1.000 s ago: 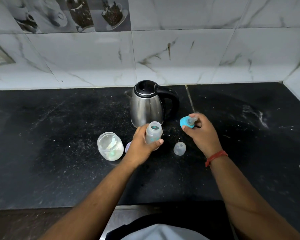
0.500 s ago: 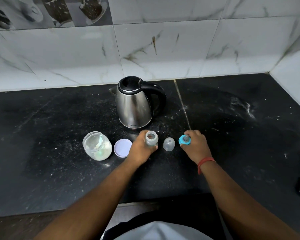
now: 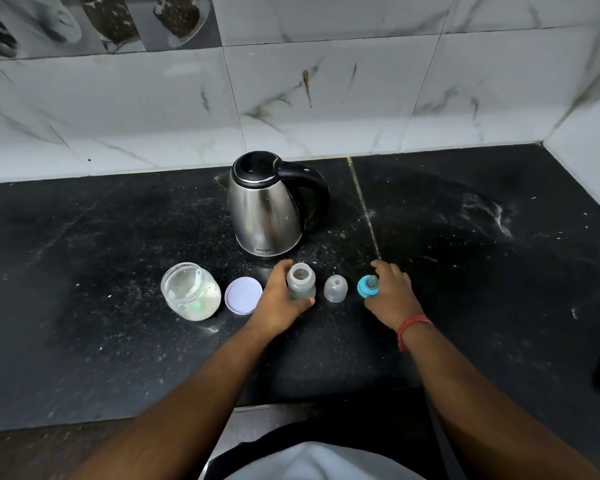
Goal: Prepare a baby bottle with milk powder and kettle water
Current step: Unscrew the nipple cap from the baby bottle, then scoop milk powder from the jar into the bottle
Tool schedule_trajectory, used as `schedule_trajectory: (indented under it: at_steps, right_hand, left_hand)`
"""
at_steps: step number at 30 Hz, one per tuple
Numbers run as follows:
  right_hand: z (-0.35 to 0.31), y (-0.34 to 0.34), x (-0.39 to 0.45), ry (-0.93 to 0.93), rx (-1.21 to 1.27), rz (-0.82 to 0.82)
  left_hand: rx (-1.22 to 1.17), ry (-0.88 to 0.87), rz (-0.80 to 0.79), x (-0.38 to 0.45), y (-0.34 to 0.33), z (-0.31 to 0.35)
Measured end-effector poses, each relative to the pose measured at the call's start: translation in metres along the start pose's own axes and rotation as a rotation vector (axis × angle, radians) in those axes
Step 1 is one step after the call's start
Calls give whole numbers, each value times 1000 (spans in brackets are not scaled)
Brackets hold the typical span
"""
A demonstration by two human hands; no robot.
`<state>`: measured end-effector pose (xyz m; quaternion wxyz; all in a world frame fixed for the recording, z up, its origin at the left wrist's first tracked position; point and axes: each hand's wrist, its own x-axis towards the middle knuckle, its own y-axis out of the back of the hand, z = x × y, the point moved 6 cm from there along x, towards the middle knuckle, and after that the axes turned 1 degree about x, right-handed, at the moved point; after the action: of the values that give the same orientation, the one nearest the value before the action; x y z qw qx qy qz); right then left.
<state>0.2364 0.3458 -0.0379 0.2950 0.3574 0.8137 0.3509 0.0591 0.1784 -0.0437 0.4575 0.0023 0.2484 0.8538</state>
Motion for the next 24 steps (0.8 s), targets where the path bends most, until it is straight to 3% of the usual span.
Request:
schedule_trajectory:
  at_steps: [11, 18, 24]
  right_hand:
    - [-89, 57, -9, 264, 278, 328]
    - [-164, 27, -21, 468, 294, 267]
    - [-219, -28, -30, 603, 255, 111]
  left_hand:
    - [-84, -193, 149, -25, 54, 30]
    - [-20, -332, 290, -43, 119, 51]
    - [17, -266, 400, -63, 178, 20]
